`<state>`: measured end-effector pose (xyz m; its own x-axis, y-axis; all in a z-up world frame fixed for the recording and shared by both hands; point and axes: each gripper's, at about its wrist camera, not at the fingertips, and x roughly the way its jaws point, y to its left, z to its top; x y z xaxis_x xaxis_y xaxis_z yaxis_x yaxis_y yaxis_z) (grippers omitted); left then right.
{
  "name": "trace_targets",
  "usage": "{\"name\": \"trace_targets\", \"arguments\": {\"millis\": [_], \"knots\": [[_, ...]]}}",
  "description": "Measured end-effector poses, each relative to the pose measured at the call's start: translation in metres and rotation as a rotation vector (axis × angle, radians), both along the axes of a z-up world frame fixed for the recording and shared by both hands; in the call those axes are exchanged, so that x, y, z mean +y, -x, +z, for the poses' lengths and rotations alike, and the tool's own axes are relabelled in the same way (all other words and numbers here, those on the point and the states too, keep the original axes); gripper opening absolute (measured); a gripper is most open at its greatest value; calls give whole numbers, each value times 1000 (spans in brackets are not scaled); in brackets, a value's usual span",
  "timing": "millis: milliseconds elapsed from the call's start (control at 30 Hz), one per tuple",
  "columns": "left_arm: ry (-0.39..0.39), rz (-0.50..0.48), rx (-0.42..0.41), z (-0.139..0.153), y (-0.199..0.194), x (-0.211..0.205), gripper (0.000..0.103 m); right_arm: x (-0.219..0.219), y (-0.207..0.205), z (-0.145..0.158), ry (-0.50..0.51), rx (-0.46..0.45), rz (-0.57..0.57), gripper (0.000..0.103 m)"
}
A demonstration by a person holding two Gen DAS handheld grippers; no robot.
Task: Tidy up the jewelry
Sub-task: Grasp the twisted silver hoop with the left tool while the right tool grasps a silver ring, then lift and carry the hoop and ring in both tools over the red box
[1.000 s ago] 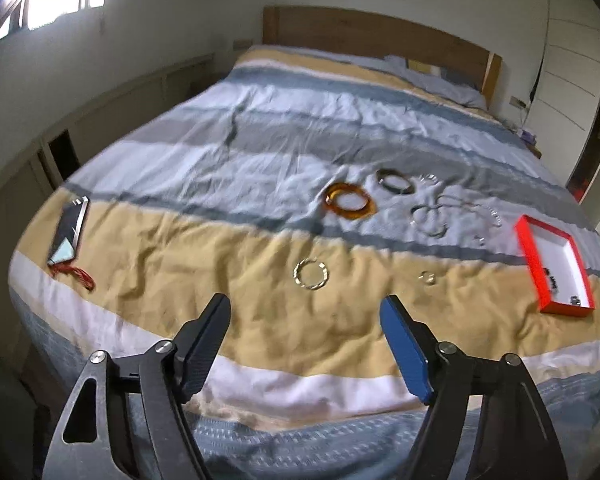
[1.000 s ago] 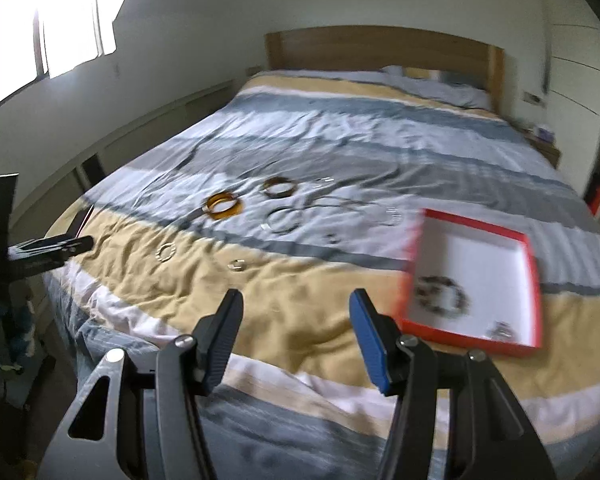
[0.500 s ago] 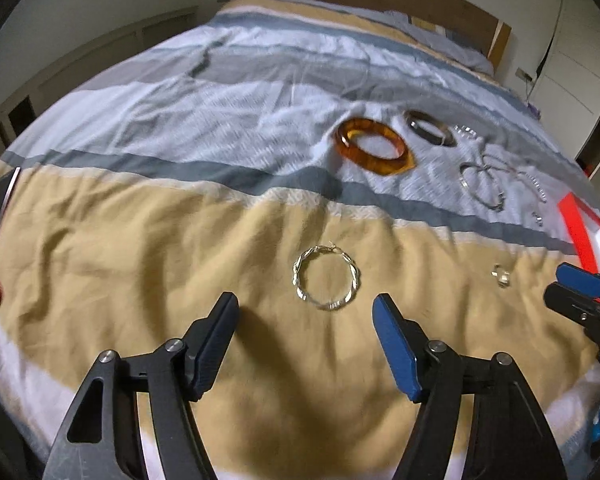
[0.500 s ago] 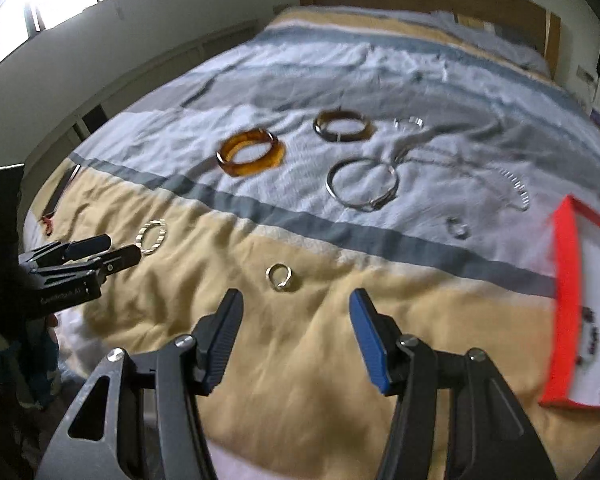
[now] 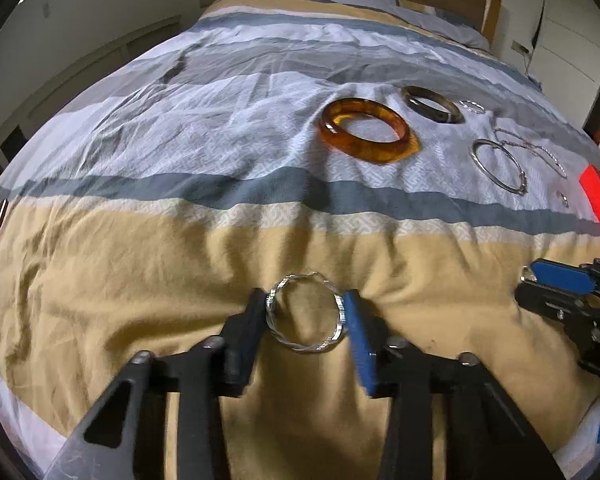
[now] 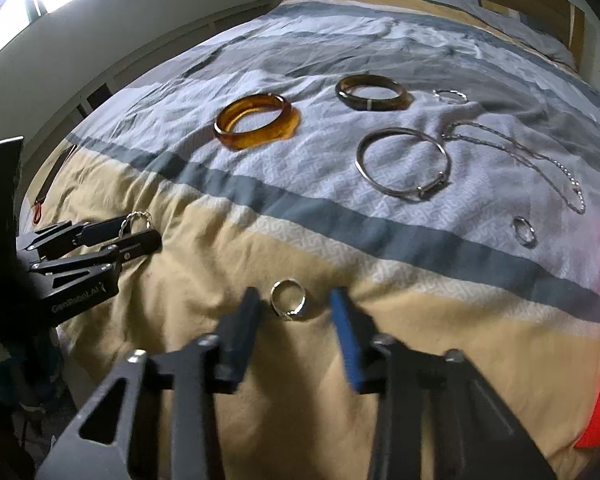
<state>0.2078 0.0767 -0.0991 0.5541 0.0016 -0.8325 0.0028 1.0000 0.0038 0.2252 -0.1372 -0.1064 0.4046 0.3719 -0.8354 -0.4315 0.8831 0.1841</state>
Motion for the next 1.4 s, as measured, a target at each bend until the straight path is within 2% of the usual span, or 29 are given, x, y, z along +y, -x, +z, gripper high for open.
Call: {"name": "trace_targets", "arguments": {"millis": [233,433,833,1167,1400], "knots": [[42,21,-1,6,5,5,38,-6,3,4,-43,11,-3,17],[52,39,-2,20,20,5,38,-15,18,27,-81,-22,-13,17],[59,12,-95,86,67,-21,38,-53,75,83,-124,-103,-57,17],[50,-83,-160,130,95,-90,38,-121,118,116,-148,-177,-160,17],[64,-200,-156,140,94,-160,38,-187,130,121,-152,-206,-252,17]]}}
